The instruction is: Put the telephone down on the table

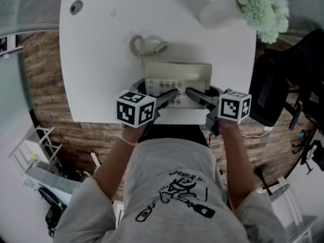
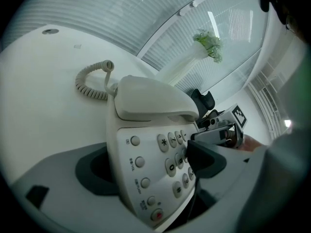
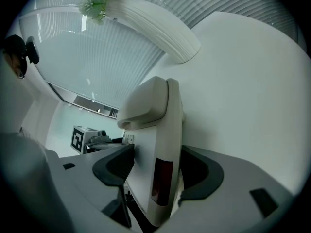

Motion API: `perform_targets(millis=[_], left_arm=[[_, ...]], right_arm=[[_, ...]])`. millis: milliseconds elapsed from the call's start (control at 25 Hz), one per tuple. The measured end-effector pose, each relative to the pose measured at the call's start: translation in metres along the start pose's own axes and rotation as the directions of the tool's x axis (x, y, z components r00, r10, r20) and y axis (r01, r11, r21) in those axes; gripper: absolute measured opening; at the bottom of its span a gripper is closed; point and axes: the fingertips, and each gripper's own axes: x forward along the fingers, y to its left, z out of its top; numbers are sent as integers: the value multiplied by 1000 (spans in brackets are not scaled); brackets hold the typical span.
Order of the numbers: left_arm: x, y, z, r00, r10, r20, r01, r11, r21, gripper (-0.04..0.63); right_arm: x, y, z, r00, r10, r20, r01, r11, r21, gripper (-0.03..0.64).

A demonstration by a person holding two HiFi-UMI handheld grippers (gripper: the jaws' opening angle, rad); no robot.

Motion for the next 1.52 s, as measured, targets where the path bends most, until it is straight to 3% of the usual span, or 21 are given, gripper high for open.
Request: perform_targets(millis=[760,1280,1520], left_arm=[[-4,15,-2,992,124,-12,-124,992,34,472],[-5,18,-3,988,154,-29,-153,987,38,477],[-6,21,-3,979,203,-23,-200,976,88,477]], right_arm=[[3,-2,0,997,-77,8,78,997,-21,302],[4,-2,-1,994,-108,10,108,994,-31,302],[5,-4,0,990,-141,5,141,989,-51,302]])
